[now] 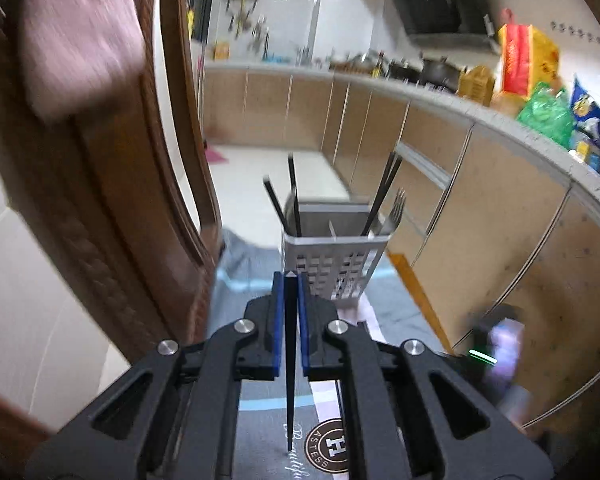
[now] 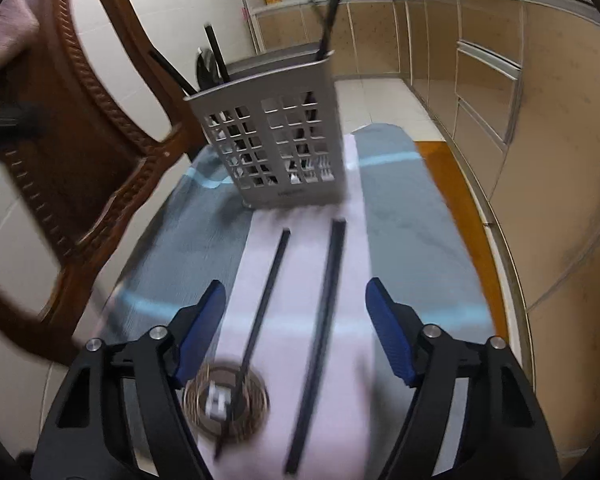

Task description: Organize utensils

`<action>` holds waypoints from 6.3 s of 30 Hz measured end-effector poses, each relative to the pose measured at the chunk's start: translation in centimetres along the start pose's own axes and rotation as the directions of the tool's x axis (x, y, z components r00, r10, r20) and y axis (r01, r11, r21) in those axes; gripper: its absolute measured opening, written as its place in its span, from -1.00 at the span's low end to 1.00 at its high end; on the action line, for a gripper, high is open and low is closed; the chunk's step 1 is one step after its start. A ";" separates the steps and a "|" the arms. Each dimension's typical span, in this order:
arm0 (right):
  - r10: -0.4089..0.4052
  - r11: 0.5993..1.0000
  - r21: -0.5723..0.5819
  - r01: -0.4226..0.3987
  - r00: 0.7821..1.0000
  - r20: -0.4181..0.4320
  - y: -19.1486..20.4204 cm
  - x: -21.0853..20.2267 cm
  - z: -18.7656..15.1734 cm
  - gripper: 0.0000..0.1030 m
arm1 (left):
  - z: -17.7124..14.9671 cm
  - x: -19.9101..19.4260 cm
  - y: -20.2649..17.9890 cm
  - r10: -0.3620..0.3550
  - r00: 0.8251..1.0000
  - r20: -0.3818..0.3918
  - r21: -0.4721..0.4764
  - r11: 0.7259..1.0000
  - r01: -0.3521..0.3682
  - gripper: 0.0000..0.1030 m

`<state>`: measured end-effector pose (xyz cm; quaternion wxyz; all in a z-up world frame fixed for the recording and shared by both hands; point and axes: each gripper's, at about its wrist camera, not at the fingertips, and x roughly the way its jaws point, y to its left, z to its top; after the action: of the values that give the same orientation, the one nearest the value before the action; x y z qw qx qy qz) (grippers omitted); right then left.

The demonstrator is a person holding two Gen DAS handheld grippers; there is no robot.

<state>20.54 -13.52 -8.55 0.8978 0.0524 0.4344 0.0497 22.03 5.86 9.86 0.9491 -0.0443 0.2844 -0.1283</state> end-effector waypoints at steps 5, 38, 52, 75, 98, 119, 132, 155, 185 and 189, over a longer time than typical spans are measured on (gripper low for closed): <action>-0.087 0.996 -0.041 0.081 0.985 -0.146 1.7 7.1 3.2 -0.25 | 0.3 -3.2 0.1 -0.013 0.998 0.063 -0.003 1.000 0.013 -0.86; 0.186 0.980 -0.030 -0.197 0.854 0.486 -3.2 -21.5 0.7 -0.86 | -2.1 -3.0 -3.4 -0.016 0.998 0.060 -0.011 1.000 0.016 -0.86; 0.165 0.984 -0.017 -0.179 0.863 0.477 -4.0 -22.4 0.2 -0.86 | -2.1 -3.5 -3.8 -0.033 0.997 0.069 -0.016 0.999 0.034 -0.86; -0.089 0.995 0.024 0.096 0.769 0.633 1.9 -13.1 18.0 -0.86 | -0.8 -2.7 1.3 -0.026 0.995 0.098 -0.139 0.989 0.039 -0.86; -0.008 0.930 0.306 -0.203 0.821 0.570 -10.1 -16.7 -3.0 0.69 | 6.1 -4.8 1.3 -0.032 0.949 0.314 -0.291 0.948 0.128 -0.86; 0.046 0.922 0.305 -0.239 0.849 0.527 -12.3 -15.0 -2.0 0.69 | 7.7 14.1 -1.5 0.089 0.980 0.180 -0.304 0.952 -0.031 -0.86; -0.004 0.979 0.186 -0.079 0.913 0.408 -9.4 -13.9 -2.3 0.69 | -6.5 4.5 -5.0 0.054 0.999 0.003 -0.055 0.997 -0.054 0.54; -0.143 0.989 -0.046 0.140 0.988 -0.065 -0.2 2.5 -6.5 -0.62 | -13.4 0.2 -2.1 0.069 0.991 -0.112 -0.079 0.994 -0.079 0.60; -0.118 0.990 -0.080 0.116 0.993 -0.021 4.2 -0.6 -11.1 -0.48 | -12.1 0.4 0.2 0.025 0.991 -0.132 -0.173 0.984 -0.048 0.62; -0.139 0.984 -0.119 0.134 0.990 -0.039 4.7 0.1 -11.3 -0.45 | -12.1 0.5 0.3 0.027 0.990 -0.136 -0.176 0.983 -0.051 0.62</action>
<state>11.57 -8.29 -14.97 0.8902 -0.0310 0.4544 0.0145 15.85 5.91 -0.61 0.9225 -0.1150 0.3583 -0.0863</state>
